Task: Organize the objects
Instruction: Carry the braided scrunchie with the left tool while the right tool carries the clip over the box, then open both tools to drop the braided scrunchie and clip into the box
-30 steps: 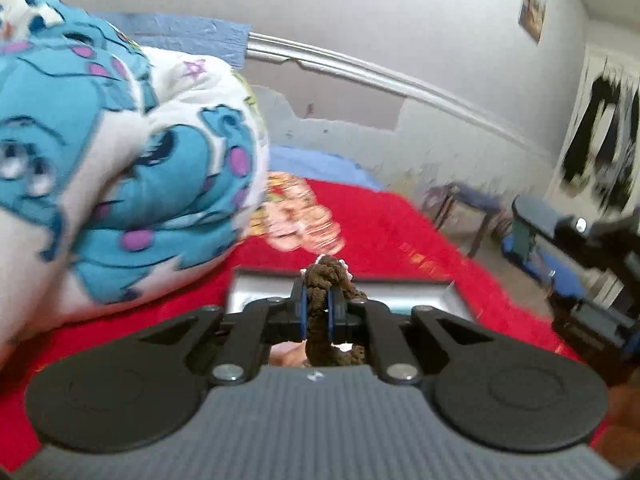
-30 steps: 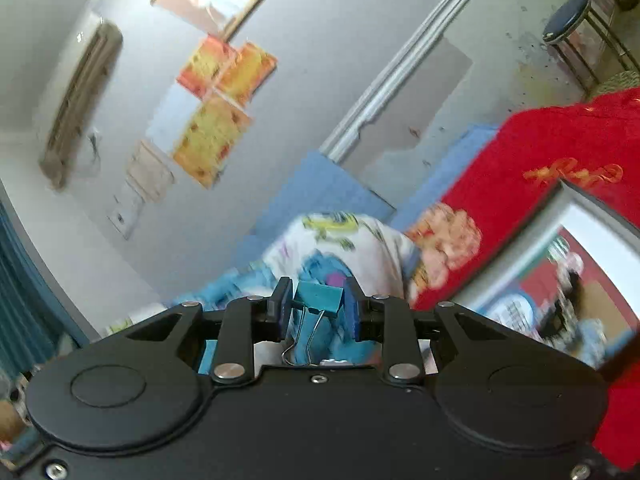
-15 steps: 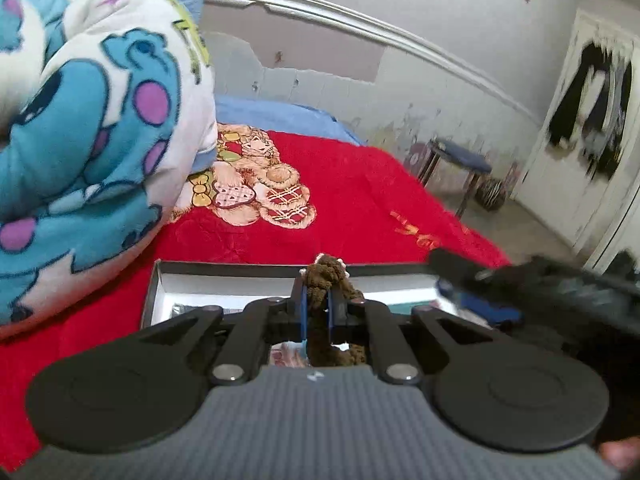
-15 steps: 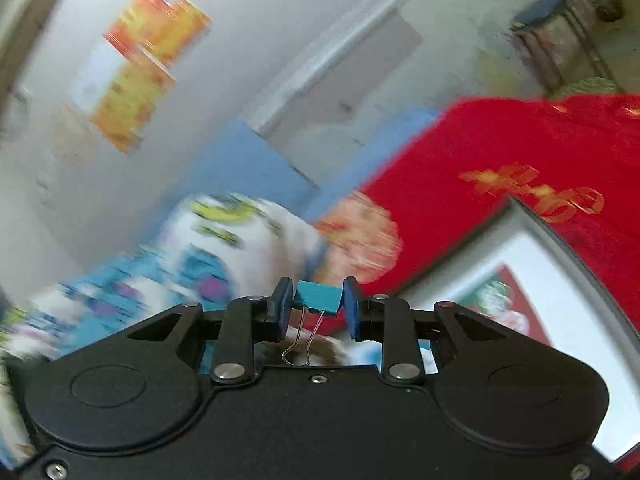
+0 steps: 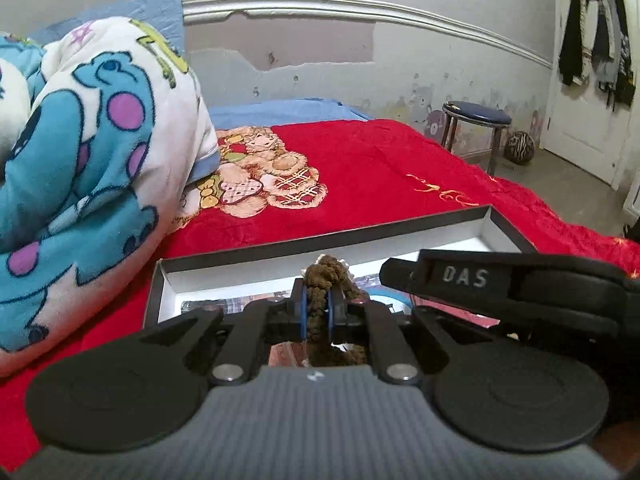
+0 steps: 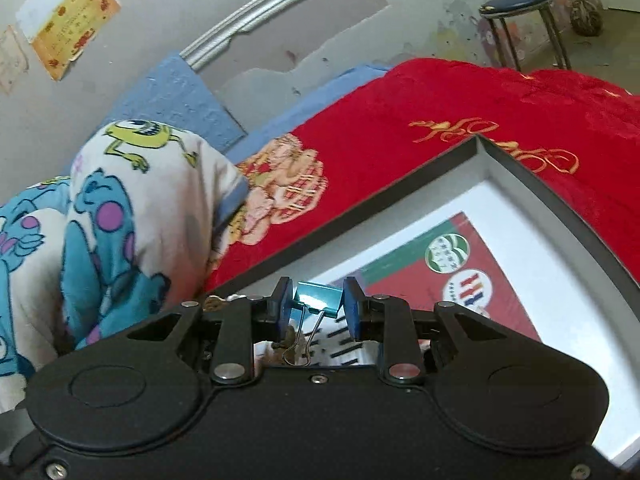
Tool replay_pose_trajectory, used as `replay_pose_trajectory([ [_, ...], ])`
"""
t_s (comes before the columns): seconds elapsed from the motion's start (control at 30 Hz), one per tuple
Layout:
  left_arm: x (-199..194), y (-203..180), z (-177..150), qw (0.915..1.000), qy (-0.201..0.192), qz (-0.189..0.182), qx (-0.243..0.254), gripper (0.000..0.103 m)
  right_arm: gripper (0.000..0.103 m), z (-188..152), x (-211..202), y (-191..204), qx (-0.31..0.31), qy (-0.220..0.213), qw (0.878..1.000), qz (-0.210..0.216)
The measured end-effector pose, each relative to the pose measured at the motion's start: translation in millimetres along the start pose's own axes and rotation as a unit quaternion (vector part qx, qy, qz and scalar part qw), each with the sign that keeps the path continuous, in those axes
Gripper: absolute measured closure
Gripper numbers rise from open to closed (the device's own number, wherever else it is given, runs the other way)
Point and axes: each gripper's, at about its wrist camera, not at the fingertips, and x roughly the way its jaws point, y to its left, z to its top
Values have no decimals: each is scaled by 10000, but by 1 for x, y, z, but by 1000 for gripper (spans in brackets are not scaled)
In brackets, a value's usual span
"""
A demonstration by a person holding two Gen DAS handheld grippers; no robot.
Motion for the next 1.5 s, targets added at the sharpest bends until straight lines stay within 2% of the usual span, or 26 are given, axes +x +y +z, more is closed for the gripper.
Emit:
replay_pose_trajectory([
  [0.23, 7, -3, -4, 10000, -2, -7, 39, 89, 76, -3, 8, -2, -102, 105, 9997, -183],
  [0.5, 14, -4, -5, 9999, 119, -107, -21, 87, 76, -2, 9, -7, -2, 214, 9996, -183],
  [0.6, 16, -3, -6, 9997, 148, -169, -23, 83, 76, -2, 10, -7, 21, 225, 9996, -180],
  [0.93, 17, -9, -12, 9995, 25, -51, 321, 81, 76, -1, 11, -9, -3, 240, 9996, -112],
  [1.07, 17, -10, -12, 9996, 17, -103, 279, 66, 76, -1, 11, -9, 0, 228, 9997, -93],
  [1.23, 16, -15, -15, 9993, -37, -124, 360, 62, 75, -1, 12, -12, 42, 249, 9997, -44],
  [1.4, 17, -16, -15, 9993, 35, -141, 347, 45, 75, -1, 12, -13, 59, 260, 9996, -19],
  [1.5, 18, -14, -15, 9992, 102, -149, 354, 39, 75, 0, 12, -13, 70, 273, 9996, -4],
])
